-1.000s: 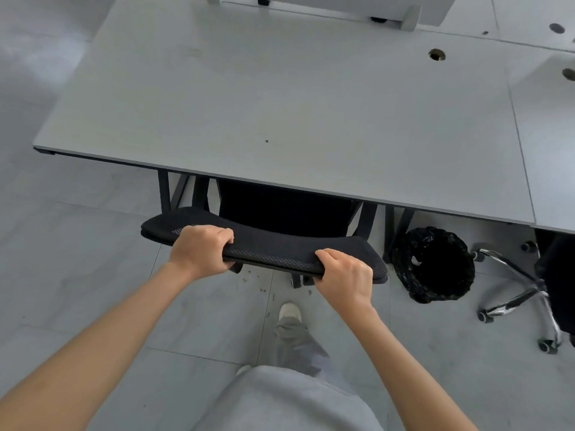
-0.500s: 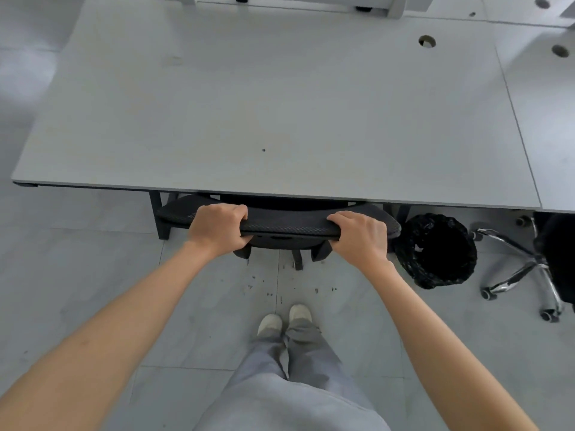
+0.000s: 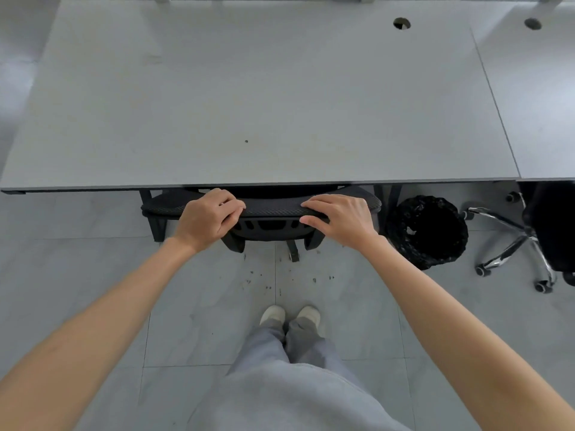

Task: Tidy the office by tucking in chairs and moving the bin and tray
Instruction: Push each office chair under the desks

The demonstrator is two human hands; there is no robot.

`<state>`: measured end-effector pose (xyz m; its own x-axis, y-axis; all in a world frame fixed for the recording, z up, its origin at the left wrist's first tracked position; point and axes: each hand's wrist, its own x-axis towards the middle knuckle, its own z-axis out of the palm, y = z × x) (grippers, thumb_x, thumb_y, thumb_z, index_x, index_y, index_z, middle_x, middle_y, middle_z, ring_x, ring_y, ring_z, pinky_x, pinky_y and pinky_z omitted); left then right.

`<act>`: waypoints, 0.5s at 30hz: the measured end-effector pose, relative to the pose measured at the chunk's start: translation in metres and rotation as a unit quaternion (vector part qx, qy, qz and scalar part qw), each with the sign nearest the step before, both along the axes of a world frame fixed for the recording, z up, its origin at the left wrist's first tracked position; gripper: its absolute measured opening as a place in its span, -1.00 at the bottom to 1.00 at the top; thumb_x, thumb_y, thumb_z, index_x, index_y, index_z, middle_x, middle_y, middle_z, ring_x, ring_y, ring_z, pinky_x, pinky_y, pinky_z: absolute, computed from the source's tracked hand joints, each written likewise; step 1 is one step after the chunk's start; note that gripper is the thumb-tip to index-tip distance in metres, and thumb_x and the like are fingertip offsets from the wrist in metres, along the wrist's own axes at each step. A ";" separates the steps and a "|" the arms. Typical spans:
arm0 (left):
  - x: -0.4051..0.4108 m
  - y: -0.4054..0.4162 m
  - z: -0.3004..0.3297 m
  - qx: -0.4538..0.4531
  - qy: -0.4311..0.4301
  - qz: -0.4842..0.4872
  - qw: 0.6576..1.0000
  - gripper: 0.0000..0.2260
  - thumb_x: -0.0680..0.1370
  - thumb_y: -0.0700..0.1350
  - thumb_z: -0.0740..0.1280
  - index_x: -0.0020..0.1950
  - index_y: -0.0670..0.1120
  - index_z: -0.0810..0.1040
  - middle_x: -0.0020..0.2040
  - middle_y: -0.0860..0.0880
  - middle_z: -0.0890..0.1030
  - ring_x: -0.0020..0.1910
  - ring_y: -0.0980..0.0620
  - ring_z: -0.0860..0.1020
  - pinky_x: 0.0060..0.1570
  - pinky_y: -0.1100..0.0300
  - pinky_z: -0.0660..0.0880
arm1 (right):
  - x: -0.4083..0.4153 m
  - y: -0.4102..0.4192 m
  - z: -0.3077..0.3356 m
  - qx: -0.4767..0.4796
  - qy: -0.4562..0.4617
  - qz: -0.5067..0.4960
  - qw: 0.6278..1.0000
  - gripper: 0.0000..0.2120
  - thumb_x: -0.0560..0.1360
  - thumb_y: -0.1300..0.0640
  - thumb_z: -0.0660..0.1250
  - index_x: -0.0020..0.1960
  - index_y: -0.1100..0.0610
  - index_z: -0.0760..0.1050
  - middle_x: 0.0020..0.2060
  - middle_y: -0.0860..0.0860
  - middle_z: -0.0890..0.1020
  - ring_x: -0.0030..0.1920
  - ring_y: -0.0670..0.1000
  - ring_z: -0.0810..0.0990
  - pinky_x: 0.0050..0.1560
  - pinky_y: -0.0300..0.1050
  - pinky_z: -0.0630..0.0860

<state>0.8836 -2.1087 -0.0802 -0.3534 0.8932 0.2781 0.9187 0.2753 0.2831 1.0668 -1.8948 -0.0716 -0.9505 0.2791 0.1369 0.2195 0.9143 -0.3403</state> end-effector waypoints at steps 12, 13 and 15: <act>0.143 0.039 0.021 -0.047 -0.501 0.014 0.864 -0.78 0.50 -0.16 0.17 0.04 -0.02 0.57 -0.10 0.20 0.67 -0.01 0.25 0.58 0.02 0.40 0.46 | 0.165 -0.091 0.010 -0.541 0.239 -0.410 0.694 -0.72 0.50 0.09 0.18 0.17 0.04 0.51 0.07 -0.02 0.63 0.11 -0.04 0.60 0.17 -0.15 0.48; 0.155 0.045 0.014 -0.111 -0.522 -0.021 0.845 -0.79 0.51 -0.17 0.19 0.04 0.03 0.57 -0.10 0.25 0.67 -0.01 0.26 0.59 0.01 0.41 0.46 | 0.188 -0.107 0.004 -0.549 0.258 -0.456 0.651 -0.74 0.49 0.10 0.19 0.15 0.02 0.51 0.06 -0.02 0.64 0.08 -0.03 0.61 0.16 -0.10 0.48; 0.178 0.058 0.003 -0.222 -0.537 -0.105 0.807 -0.75 0.56 -0.28 0.22 0.04 0.05 0.55 -0.11 0.31 0.65 -0.04 0.29 0.59 -0.04 0.47 0.43 | 0.229 -0.141 -0.007 -0.545 0.300 -0.546 0.562 -0.79 0.51 0.15 0.24 0.12 0.03 0.51 0.04 -0.02 0.64 0.07 -0.01 0.62 0.17 -0.05 0.48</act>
